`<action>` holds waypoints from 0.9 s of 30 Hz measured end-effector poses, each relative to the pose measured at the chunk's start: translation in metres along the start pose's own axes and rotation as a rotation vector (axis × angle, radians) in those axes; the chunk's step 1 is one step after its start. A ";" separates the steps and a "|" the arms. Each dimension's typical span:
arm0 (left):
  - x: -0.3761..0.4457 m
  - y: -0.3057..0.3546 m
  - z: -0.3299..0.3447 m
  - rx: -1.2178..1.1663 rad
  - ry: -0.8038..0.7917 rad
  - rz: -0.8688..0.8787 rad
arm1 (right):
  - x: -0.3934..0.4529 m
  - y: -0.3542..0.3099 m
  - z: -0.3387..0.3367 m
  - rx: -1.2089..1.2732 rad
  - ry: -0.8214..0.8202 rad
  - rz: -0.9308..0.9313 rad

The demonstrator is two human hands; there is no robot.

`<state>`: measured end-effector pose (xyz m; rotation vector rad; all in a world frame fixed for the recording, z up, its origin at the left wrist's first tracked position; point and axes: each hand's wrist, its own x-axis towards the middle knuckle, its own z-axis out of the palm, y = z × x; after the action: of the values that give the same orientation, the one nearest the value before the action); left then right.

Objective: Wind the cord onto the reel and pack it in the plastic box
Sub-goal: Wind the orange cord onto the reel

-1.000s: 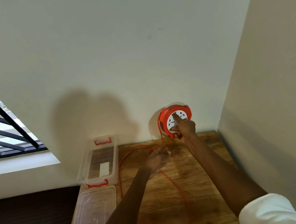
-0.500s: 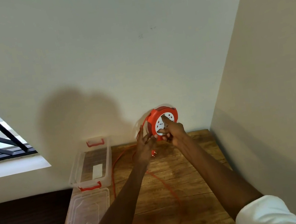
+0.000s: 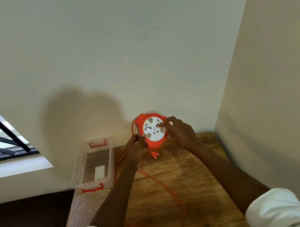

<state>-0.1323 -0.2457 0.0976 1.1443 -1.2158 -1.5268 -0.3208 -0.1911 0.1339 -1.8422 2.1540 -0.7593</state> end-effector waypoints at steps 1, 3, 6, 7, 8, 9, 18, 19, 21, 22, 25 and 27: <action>0.000 0.002 -0.005 0.052 -0.027 -0.021 | -0.002 -0.001 -0.003 -0.036 -0.074 -0.059; 0.004 0.003 -0.014 0.140 -0.099 -0.060 | -0.003 0.004 -0.003 -0.156 -0.165 -0.182; 0.007 0.002 -0.022 0.213 -0.189 -0.083 | -0.007 0.013 0.002 -0.468 -0.240 -0.421; 0.006 0.001 -0.023 0.233 -0.207 -0.092 | -0.008 0.017 0.005 -0.548 -0.241 -0.515; 0.004 0.000 -0.024 0.244 -0.219 -0.097 | -0.008 0.018 0.006 -0.601 -0.268 -0.548; 0.003 0.000 -0.025 0.244 -0.221 -0.102 | -0.009 0.015 0.006 -0.634 -0.273 -0.569; -0.006 -0.002 -0.014 0.176 -0.247 -0.098 | -0.001 0.012 0.007 -0.933 -0.220 -0.709; -0.007 -0.003 -0.012 0.163 -0.236 -0.089 | 0.001 0.013 0.009 -0.930 -0.180 -0.711; -0.008 -0.006 -0.010 0.123 -0.217 -0.071 | 0.003 0.013 0.013 -0.911 -0.116 -0.675; -0.009 -0.008 -0.008 0.100 -0.211 -0.070 | 0.003 0.012 0.016 -0.892 -0.083 -0.644; -0.015 -0.016 -0.002 0.001 -0.183 -0.073 | 0.000 0.008 0.022 -0.769 -0.013 -0.519; -0.018 -0.025 0.004 -0.072 -0.115 -0.057 | -0.002 0.001 0.023 -0.637 0.010 -0.406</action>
<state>-0.1346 -0.2236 0.0762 1.0650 -1.2029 -1.6855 -0.3108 -0.1947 0.1137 -2.6381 2.2166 -0.1253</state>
